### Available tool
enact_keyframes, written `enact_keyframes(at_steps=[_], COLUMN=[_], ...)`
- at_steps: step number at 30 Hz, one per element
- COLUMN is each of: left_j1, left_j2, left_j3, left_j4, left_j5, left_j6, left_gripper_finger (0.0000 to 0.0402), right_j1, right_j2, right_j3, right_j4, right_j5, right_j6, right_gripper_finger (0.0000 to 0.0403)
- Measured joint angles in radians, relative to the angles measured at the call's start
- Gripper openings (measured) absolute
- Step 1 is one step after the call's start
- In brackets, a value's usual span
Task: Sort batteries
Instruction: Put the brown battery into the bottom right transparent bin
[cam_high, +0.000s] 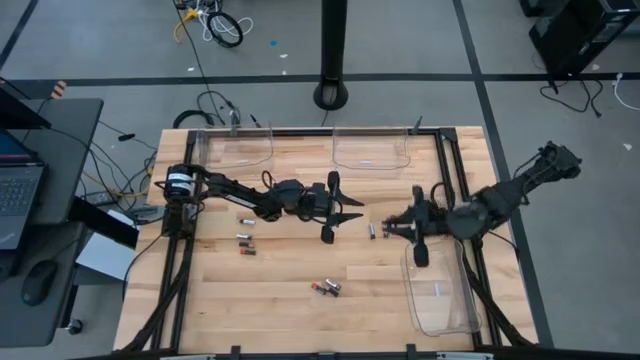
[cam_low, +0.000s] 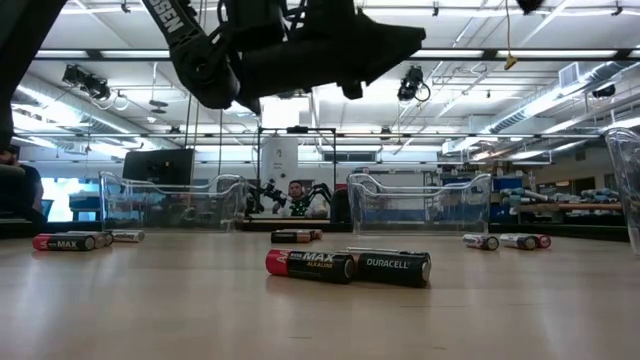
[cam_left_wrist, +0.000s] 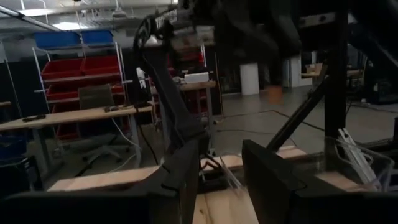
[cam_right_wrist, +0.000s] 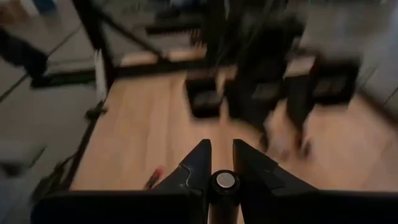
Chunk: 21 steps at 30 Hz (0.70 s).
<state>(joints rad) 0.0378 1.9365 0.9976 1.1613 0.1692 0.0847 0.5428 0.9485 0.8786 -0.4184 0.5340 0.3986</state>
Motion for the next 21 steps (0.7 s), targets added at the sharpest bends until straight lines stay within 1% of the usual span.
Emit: enact_keyframes(at_steps=[4, 6, 10, 14, 16, 18, 21], left_j1=[0.001, 0.001, 0.001, 0.001, 0.001, 0.001, 0.001], left_j2=[-0.044, -0.075, -0.134, -0.193, -0.222, -0.243, -0.266], left_j3=[-0.044, -0.071, -0.121, -0.17, -0.193, -0.207, -0.22], left_j4=[-0.009, -0.022, -0.039, -0.041, -0.043, -0.051, -0.094], left_j5=[-0.001, -0.001, -0.001, -0.004, -0.004, -0.003, -0.004], left_j6=[0.019, 0.026, 0.047, 0.048, 0.048, 0.049, 0.05], left_gripper_finger=[0.0131, 0.0131, 0.0131, 0.0131, 0.0131, 0.0131, 0.0131], right_j1=[0.094, 0.139, 0.224, 0.277, 0.295, 0.306, 0.314], right_j2=[0.04, 0.07, 0.148, 0.229, 0.267, 0.304, 0.353], right_j3=[0.001, 0.001, 0.001, 0.001, 0.001, 0.001, 0.001], right_j4=[-0.17, -0.255, -0.342, -0.401, -0.457, -0.521, -0.596], right_j5=[-0.004, -0.03, -0.105, -0.209, -0.261, -0.308, -0.361], right_j6=[0.242, 0.36, 0.546, 0.675, 0.727, 0.755, 0.754], right_gripper_finger=[0.0061, 0.0061, 0.0061, 0.0061, 0.0061, 0.0061, 0.0061])
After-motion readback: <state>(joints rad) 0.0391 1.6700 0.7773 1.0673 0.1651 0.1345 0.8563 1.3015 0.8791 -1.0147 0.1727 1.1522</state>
